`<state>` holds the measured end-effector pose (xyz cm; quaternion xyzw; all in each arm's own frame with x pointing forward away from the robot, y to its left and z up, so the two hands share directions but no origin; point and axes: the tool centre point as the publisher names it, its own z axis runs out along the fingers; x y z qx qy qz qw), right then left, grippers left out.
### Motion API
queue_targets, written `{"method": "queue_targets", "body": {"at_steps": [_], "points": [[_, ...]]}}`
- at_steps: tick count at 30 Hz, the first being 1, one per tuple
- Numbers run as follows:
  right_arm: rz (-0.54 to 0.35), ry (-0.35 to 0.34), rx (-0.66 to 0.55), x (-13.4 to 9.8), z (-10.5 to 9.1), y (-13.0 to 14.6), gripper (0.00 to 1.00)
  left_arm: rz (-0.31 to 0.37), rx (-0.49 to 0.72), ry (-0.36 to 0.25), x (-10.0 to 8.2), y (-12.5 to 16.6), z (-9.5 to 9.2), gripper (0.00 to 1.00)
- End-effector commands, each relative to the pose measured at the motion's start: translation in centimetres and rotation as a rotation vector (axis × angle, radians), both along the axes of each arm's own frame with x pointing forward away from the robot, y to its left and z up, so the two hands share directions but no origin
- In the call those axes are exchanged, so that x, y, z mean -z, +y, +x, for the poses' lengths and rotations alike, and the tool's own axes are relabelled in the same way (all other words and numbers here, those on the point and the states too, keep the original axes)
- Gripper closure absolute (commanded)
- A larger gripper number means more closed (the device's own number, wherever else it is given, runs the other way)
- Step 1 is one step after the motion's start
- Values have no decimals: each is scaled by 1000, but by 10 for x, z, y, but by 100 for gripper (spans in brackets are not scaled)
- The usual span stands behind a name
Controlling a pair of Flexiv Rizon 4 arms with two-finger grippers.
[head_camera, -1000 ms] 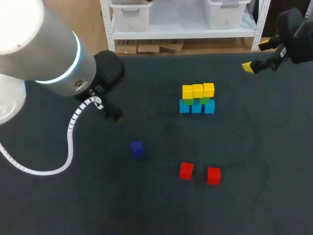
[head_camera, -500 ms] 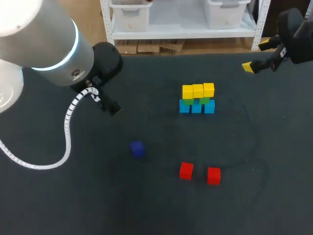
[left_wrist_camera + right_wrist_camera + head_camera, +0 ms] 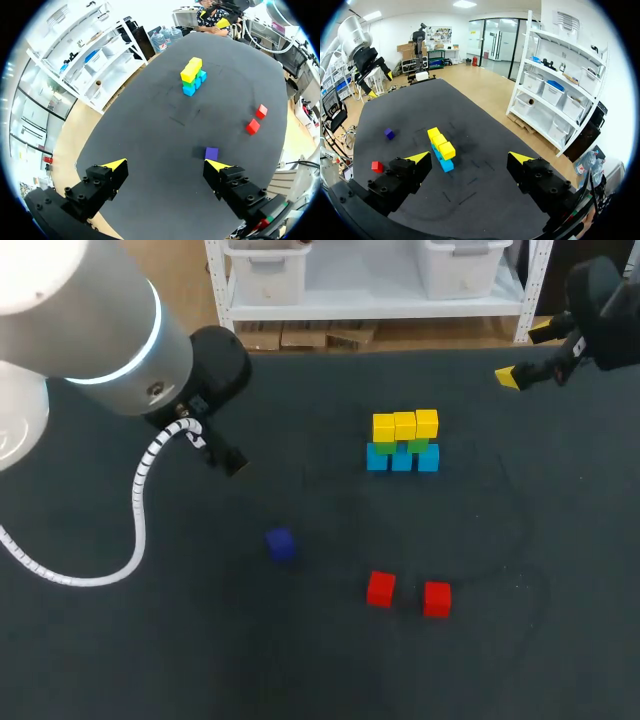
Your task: Place the blue cubes, place green cubes on the blue cubes, place the yellow cubes on the green cubes, then place the red cubes on the yellow cubes, and place purple cube on the red cubes.
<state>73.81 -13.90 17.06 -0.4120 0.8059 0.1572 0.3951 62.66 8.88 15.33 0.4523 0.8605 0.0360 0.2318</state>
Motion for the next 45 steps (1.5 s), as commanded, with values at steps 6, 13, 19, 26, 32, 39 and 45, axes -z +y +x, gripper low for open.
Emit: {"method": "queue_targets", "body": {"at_steps": [6, 13, 19, 26, 32, 39, 45], "points": [[-124, 11, -85, -4, -27, -8, 0, 2, 1, 3, 0, 0, 1, 0], [-251, 15, -213, -10, -72, 4, 0, 2, 1, 3, 0, 0, 1, 0], [-317, 36, -308, 8, -111, 25, 0, 2, 1, 3, 0, 0, 1, 0], [-393, 76, -381, 36, -155, 48, 0, 2, 1, 3, 0, 0, 1, 0], [-458, 150, -324, 58, -175, 51, 0, 2, 1, 3, 0, 0, 1, 0], [-512, 162, -314, 76, -191, 58, 0, 2, 1, 3, 0, 0, 1, 0], [-551, 191, -353, 93, -205, 65, 0, 2, 1, 3, 0, 0, 1, 0]]}}
